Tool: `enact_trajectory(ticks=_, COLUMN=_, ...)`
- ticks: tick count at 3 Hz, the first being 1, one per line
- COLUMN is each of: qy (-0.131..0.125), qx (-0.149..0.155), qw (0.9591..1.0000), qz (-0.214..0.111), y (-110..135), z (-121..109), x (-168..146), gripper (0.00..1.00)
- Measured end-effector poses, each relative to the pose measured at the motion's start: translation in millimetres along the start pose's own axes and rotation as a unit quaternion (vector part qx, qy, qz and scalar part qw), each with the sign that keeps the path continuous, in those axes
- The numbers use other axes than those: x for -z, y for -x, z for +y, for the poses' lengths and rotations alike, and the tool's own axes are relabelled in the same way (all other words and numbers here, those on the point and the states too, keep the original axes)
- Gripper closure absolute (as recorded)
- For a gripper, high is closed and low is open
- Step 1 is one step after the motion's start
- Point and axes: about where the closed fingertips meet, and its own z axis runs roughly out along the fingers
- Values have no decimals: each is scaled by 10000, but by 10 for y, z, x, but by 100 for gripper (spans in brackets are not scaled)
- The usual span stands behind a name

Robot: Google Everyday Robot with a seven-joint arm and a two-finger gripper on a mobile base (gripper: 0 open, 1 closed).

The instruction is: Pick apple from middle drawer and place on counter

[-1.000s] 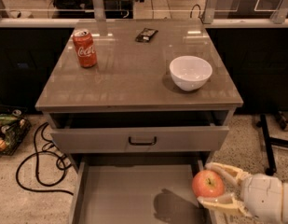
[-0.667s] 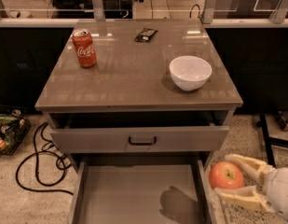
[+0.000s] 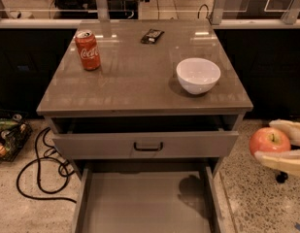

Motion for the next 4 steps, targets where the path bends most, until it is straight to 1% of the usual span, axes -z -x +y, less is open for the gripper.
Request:
enact_trajectory(ticks=1, qy=-275, qx=153, qw=9994, qz=114, y=345, z=-454, x=29, gripper=100)
enact_trajectory(ticks=2, qy=-312, qx=290, qw=9986, qz=311, y=636, z=-713, x=-105, gripper=100)
enact_trajectory(ticks=3, qy=-312, qx=291, qw=9986, qz=311, y=637, z=-713, x=-105, gripper=100)
enact_trajectory(ticks=4, qy=-256, qx=320, qw=9988, qz=276, y=672, z=-803, x=-169, gripper=100)
